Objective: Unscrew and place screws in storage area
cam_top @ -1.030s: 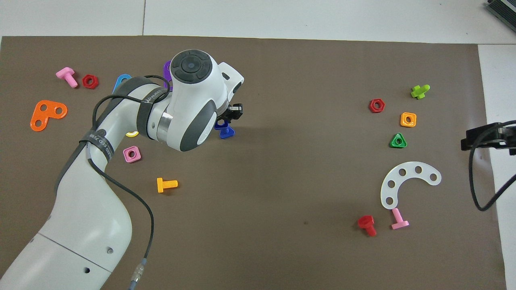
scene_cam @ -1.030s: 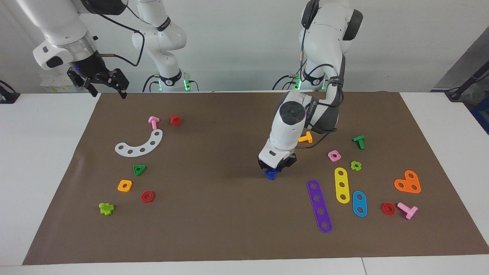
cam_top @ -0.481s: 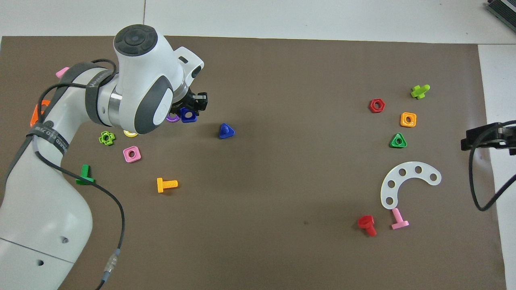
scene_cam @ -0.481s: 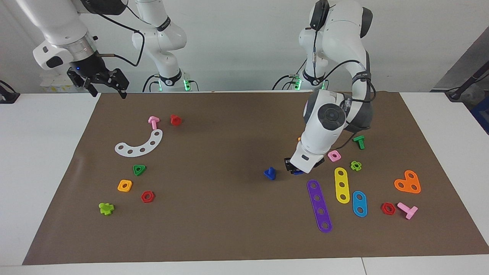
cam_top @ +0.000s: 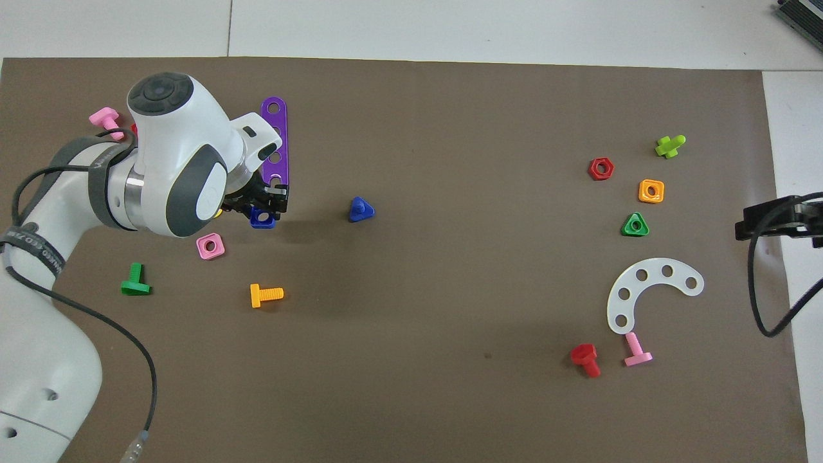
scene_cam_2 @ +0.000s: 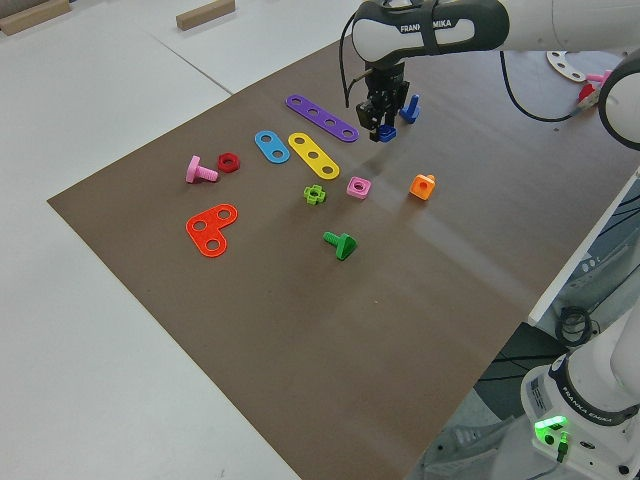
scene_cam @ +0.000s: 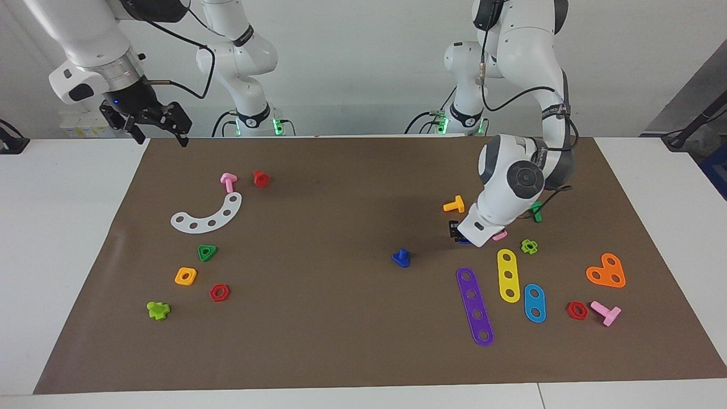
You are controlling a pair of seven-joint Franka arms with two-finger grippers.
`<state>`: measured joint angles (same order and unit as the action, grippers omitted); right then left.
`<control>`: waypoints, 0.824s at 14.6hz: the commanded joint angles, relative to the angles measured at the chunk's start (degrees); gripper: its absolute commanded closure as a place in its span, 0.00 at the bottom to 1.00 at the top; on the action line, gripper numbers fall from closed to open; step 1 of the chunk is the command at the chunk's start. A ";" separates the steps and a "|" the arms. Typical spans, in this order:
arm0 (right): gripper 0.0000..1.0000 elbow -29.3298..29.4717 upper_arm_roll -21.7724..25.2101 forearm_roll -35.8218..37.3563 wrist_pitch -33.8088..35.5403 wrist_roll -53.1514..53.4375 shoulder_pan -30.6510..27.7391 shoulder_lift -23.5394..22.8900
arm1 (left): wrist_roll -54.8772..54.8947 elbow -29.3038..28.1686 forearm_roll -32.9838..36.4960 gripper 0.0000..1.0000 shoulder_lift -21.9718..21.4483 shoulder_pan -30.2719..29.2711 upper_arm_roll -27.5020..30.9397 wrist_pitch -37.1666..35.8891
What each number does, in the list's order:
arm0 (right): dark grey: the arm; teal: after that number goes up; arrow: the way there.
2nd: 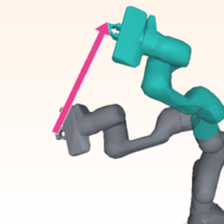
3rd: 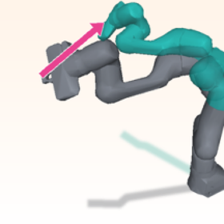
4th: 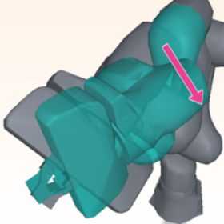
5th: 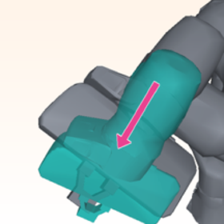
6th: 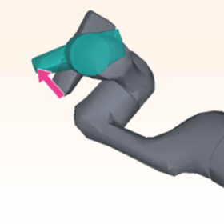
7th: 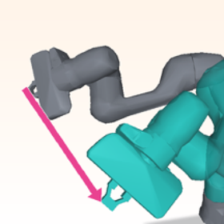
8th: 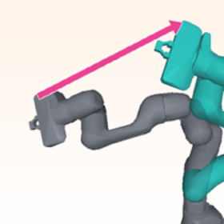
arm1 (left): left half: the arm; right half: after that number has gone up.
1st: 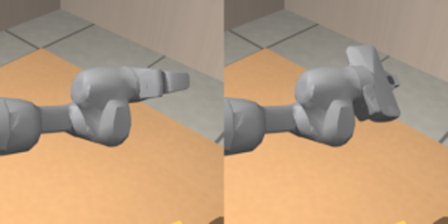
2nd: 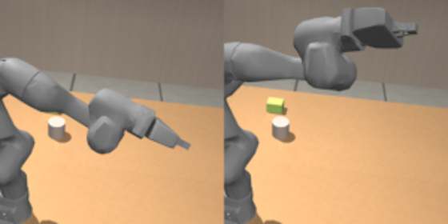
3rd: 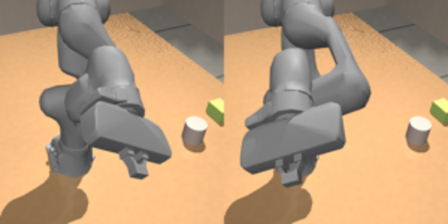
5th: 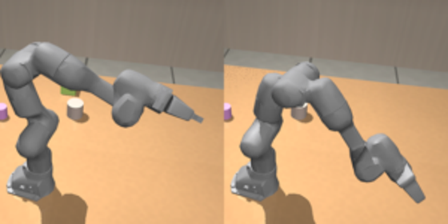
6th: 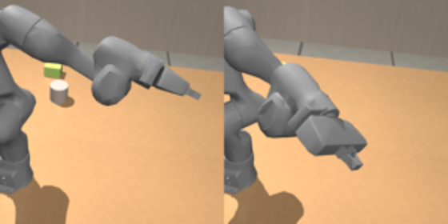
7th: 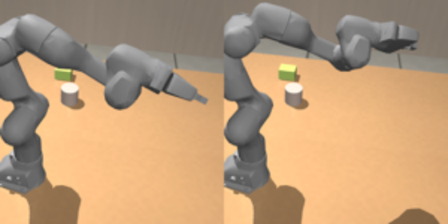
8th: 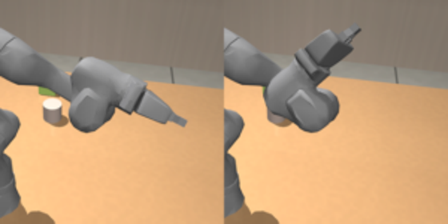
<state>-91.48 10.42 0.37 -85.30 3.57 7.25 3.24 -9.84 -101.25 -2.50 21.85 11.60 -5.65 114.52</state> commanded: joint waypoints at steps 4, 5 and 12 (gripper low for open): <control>0.00 -0.81 -0.05 0.42 0.22 -0.23 -0.04 0.89 | 1.32 -11.17 -1.28 1.00 -4.53 0.44 0.12 11.69; 0.00 -0.81 -0.14 0.42 0.22 -0.23 -0.04 0.98 | 1.58 -11.34 -1.28 1.00 -4.62 0.53 0.12 11.78; 0.00 -0.81 -0.14 0.42 0.22 -0.23 -0.04 0.98 | 4.83 -12.13 -1.28 0.26 -4.89 0.35 0.20 13.27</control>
<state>-91.48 10.42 0.37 -85.30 3.57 7.25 3.24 -6.45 -110.47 -2.51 19.31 11.67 -5.95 125.97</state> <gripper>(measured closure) 0.000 0.458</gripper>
